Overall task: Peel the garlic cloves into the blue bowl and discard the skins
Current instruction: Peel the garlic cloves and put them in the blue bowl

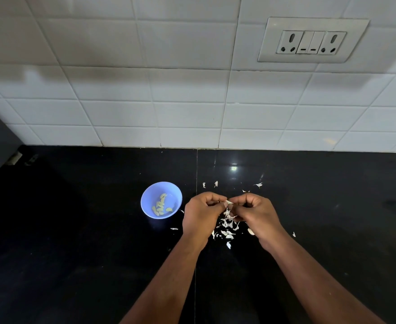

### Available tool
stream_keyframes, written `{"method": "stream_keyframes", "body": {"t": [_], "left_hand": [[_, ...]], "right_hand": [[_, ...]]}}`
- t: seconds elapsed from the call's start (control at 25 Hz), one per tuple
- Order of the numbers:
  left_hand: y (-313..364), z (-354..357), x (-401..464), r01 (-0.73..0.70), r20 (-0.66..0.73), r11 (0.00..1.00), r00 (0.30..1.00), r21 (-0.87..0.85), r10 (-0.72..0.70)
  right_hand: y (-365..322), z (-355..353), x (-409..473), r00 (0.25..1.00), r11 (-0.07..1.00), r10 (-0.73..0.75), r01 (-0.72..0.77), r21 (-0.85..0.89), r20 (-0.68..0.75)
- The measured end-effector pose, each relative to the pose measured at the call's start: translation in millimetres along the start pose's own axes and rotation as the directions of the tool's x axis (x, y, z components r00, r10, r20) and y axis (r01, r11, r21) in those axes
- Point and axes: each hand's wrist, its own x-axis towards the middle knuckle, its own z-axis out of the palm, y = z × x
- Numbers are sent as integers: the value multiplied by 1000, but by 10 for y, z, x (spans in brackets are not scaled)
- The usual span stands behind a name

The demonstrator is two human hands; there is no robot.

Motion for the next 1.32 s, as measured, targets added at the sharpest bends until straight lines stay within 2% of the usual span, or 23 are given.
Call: {"method": "stream_keyframes", "body": {"t": [0.24, 0.36, 0.68, 0.8, 0.96, 1.16, 1.32], "left_hand": [[37, 13, -67, -74, -129, 938, 984, 338, 124], [35, 23, -47, -88, -110, 930, 985, 357, 135], [34, 63, -20, -99, -102, 902, 983, 421, 155], [27, 84, -17, -100, -94, 904, 984, 415, 152], [11, 152, -103, -112, -20, 921, 992, 373, 128], [-65, 134, -88, -25, 28, 966, 999, 256, 18], [-117, 93, -16, 25, -46, 989, 999, 144, -18]], "right_hand": [[-19, 43, -18, 1000, 999, -3, 2, -43, -5], [-15, 57, -9, 1000, 999, 4, -5, -31, -27], [62, 193, -35, 977, 1000, 2, -3, -6, -212], [82, 238, -18, 967, 1000, 5, -8, -11, -254], [83, 248, 28, 961, 994, 61, -34, 103, -271], [17, 185, 11, 972, 983, 71, -30, 181, -225], [43, 157, -11, 972, 986, 69, -31, 166, -226]]}}
